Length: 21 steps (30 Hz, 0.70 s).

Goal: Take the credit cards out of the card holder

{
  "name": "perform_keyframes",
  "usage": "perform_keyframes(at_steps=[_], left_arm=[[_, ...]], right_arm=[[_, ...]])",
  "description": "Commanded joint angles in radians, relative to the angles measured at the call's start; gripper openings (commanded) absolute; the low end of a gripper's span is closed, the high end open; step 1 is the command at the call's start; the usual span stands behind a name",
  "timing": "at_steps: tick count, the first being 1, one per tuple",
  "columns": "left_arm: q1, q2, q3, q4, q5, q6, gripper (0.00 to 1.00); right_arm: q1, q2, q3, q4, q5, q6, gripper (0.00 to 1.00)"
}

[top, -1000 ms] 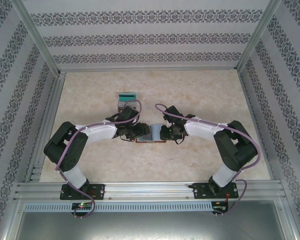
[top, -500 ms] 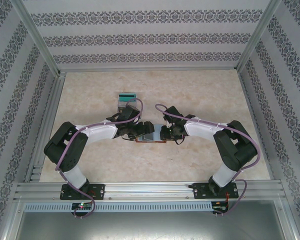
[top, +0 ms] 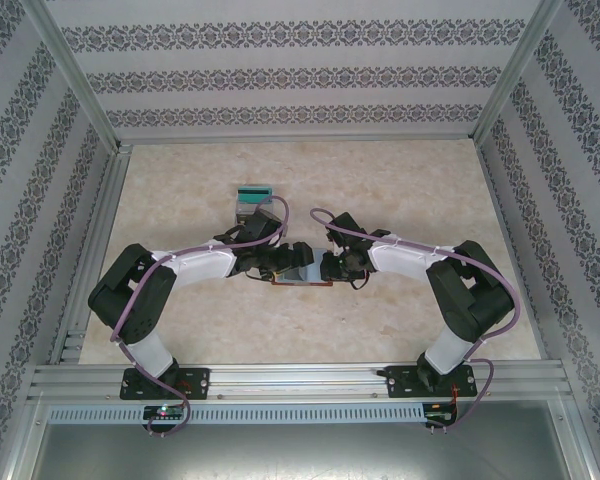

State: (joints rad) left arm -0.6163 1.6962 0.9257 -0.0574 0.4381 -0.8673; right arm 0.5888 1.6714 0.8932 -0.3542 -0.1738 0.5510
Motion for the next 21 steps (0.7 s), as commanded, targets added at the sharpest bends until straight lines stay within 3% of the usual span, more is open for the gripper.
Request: perform_keyframes(at_steps=[1,7,15,21], left_arm=[[-0.017,-0.03,0.025,0.028,0.008,0.024,0.91],[-0.017,-0.042,0.04,-0.02,-0.015,0.047,0.91],[-0.016,-0.064,0.09,-0.185,-0.149,0.102,0.91],[-0.017,-0.03,0.106,-0.158,-0.111,0.096,0.9]], right_arm=[[-0.006,0.012,-0.007,0.009,-0.009,0.006,0.29],[-0.016,-0.001,-0.01,0.008,-0.004,0.006,0.3],[-0.017,-0.005,-0.016,0.013,-0.013,0.009,0.3],[-0.016,-0.012,-0.022,0.013,-0.013,0.01,0.3]])
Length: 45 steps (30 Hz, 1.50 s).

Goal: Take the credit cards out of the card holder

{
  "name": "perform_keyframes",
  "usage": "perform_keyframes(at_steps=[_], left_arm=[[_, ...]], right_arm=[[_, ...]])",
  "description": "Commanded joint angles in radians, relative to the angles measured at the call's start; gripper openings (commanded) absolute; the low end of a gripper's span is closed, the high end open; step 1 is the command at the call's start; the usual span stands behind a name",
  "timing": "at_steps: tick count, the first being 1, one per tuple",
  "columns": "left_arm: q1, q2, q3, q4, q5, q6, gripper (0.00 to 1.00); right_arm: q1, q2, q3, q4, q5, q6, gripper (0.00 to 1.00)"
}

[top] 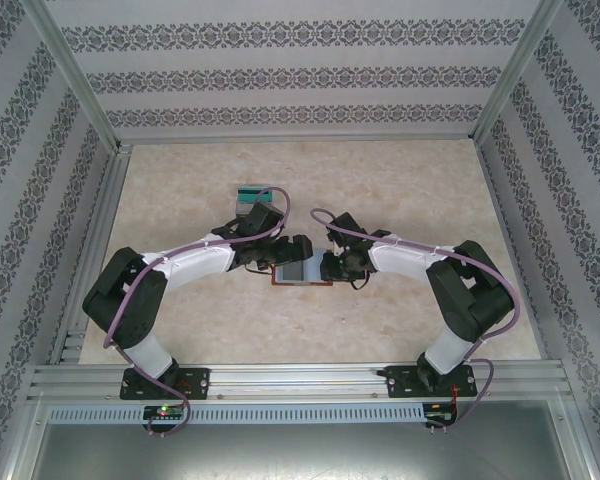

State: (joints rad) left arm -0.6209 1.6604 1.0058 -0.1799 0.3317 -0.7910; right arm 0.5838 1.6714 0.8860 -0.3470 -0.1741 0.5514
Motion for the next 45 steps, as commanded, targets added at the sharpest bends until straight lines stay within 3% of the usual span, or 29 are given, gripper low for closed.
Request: perform_keyframes(at_steps=[1,28,45], left_arm=[[-0.013,0.012,0.028,-0.035,-0.005,0.017,0.9],[-0.013,0.093,-0.002,0.004,0.027,0.001,0.9],[-0.014,0.081,-0.012,0.126,0.134,-0.039,0.89]], right_arm=[[-0.01,-0.013,-0.016,0.007,-0.013,0.011,0.3],[-0.01,0.002,-0.01,0.012,-0.018,0.012,0.3],[-0.01,0.013,-0.004,0.011,-0.019,0.01,0.3]])
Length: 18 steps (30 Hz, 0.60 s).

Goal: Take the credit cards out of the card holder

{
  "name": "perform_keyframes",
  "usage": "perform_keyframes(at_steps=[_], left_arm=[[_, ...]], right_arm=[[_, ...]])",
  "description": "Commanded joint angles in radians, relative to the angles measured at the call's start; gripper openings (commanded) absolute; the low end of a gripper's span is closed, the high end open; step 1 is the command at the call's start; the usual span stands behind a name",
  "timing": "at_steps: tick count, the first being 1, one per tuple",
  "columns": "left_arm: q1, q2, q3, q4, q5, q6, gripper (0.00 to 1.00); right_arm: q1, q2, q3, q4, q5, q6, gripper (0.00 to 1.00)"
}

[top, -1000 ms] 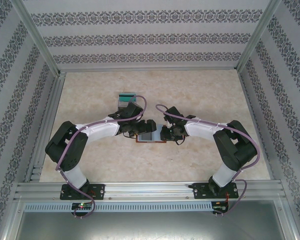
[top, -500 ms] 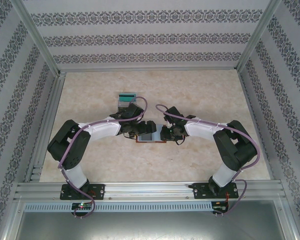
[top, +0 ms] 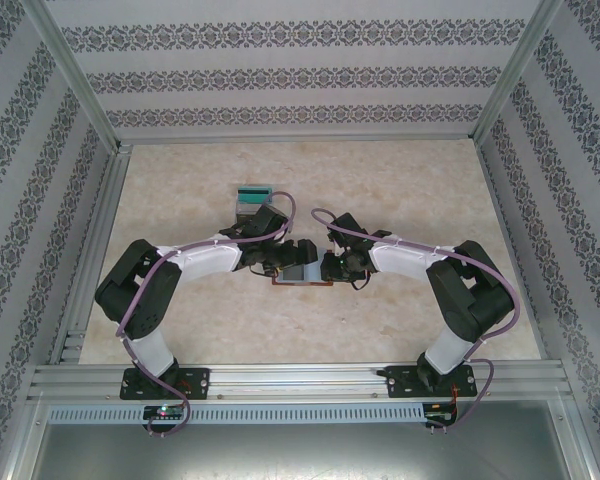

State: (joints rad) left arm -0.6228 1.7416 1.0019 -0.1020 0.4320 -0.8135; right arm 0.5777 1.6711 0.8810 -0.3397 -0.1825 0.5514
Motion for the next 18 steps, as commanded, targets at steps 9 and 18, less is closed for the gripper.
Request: perform_keyframes(at_steps=[9,18], left_arm=[[-0.008,-0.052,-0.017,-0.027,-0.064,0.011,0.89],[0.0,-0.04,-0.036,-0.032,-0.082,-0.001,0.89]], right_arm=[[-0.004,0.013,-0.002,0.006,-0.012,0.011,0.3],[-0.004,0.011,-0.005,0.007,-0.014,0.013,0.3]])
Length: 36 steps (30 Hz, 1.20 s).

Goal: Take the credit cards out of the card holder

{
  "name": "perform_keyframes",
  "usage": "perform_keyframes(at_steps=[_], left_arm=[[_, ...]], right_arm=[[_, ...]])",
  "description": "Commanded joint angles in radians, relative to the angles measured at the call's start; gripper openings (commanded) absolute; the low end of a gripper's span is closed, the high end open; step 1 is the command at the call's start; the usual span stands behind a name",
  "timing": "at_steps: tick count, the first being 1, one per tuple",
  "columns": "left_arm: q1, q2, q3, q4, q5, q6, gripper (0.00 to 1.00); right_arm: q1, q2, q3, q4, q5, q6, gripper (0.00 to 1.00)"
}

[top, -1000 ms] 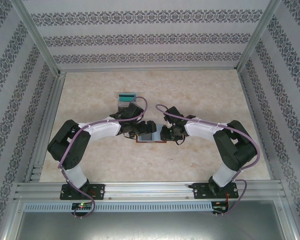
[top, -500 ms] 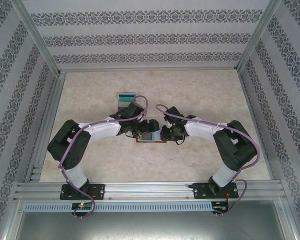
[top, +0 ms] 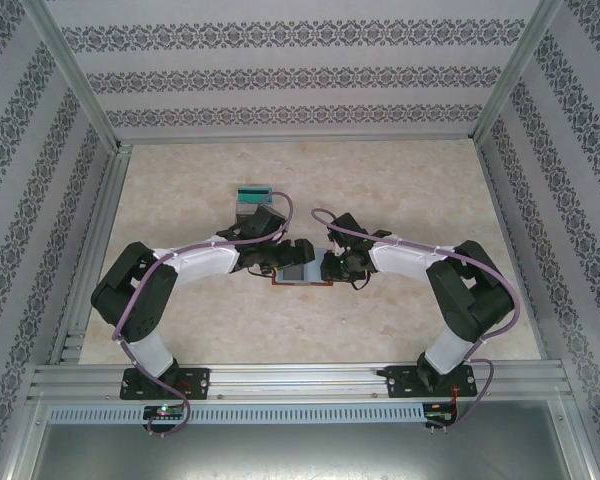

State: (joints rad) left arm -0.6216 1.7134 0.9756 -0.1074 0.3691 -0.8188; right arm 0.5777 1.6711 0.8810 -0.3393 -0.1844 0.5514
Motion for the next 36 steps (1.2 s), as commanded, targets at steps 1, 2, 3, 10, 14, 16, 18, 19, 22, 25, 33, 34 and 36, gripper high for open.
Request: perform_keyframes(at_steps=[1,2,3,10,14,16,18,19,22,25,33,34,36], left_arm=[[-0.001,-0.007,-0.01,-0.03,-0.021,0.003,0.89],[-0.001,-0.002,-0.01,-0.035,-0.023,0.004,0.89],[-0.001,0.001,-0.011,-0.038,-0.026,0.003,0.89],[-0.001,-0.01,-0.019,-0.034,-0.04,0.0,0.89],[-0.001,-0.024,-0.024,-0.04,-0.058,0.0,0.89],[-0.001,-0.019,-0.02,-0.042,-0.049,0.002,0.89],[-0.001,-0.012,-0.019,-0.044,-0.046,0.0,0.89],[-0.001,-0.013,-0.021,-0.043,-0.051,-0.002,0.89],[-0.001,-0.033,-0.033,-0.027,-0.057,-0.004,0.89],[-0.001,-0.045,-0.032,-0.022,-0.053,0.0,0.89],[-0.002,-0.054,-0.039,-0.022,-0.059,-0.002,0.89],[-0.001,-0.047,-0.038,-0.026,-0.058,-0.003,0.89],[-0.001,-0.032,-0.036,-0.026,-0.051,-0.003,0.89]], right_arm=[[-0.004,0.01,-0.006,0.008,-0.012,0.013,0.3],[-0.005,0.01,-0.007,0.008,-0.012,0.013,0.3],[-0.004,0.01,-0.007,0.007,-0.012,0.012,0.3],[-0.004,0.009,-0.008,0.006,-0.012,0.013,0.3],[-0.004,0.012,-0.007,0.007,-0.012,0.014,0.3],[-0.004,0.012,-0.007,0.007,-0.013,0.013,0.3],[-0.003,0.013,-0.007,0.009,-0.014,0.015,0.3],[-0.003,0.015,-0.007,0.01,-0.015,0.015,0.3],[-0.003,0.014,-0.01,0.009,-0.014,0.015,0.3],[-0.003,0.017,-0.013,0.009,-0.013,0.015,0.3],[-0.001,0.024,-0.01,0.011,-0.015,0.015,0.3],[-0.002,0.024,-0.01,0.01,-0.015,0.015,0.3],[0.0,0.024,-0.01,0.011,-0.015,0.015,0.3]])
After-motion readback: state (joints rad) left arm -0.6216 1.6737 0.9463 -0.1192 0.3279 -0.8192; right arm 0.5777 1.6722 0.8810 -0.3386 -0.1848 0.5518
